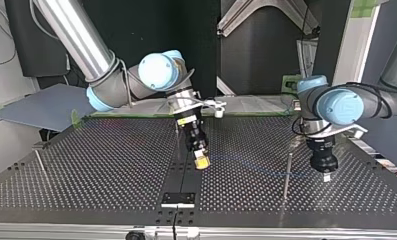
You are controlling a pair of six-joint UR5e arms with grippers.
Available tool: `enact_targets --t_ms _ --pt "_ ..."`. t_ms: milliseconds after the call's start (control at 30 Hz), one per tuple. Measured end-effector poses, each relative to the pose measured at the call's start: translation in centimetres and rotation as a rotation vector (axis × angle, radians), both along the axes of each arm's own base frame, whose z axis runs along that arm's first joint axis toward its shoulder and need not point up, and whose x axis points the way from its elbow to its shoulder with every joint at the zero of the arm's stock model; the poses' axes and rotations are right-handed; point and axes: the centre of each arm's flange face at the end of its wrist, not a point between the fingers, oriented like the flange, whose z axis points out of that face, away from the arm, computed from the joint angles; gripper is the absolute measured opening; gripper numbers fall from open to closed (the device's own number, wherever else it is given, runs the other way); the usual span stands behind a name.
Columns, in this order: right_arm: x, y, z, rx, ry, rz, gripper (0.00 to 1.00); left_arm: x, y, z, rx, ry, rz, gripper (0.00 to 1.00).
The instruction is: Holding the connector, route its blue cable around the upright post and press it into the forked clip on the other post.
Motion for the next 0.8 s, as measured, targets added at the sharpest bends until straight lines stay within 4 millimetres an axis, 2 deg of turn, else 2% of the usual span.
enact_targets --t_ms 267,467,767,800 --pt "0.6 -0.6 -3.7 0.038 0.038 -0.002 0.00 1.0 -0.1 -2.3 -0.006 0.037 -0.027 0.00" --pt "0.6 -1.1 -6.2 0.076 0.075 -0.010 0.00 1.0 -0.3 -2.5 -0.012 0.039 -0.044 0.00" --pt "-0.3 -1.3 -8.3 0.118 0.115 -0.046 0.00 0.9 -1.1 -2.7 0.003 0.055 -0.072 0.00" --pt "-0.4 -1.3 -8.5 0.120 0.117 -0.047 0.00 0.8 -1.2 -2.7 0.004 0.058 -0.075 0.11"
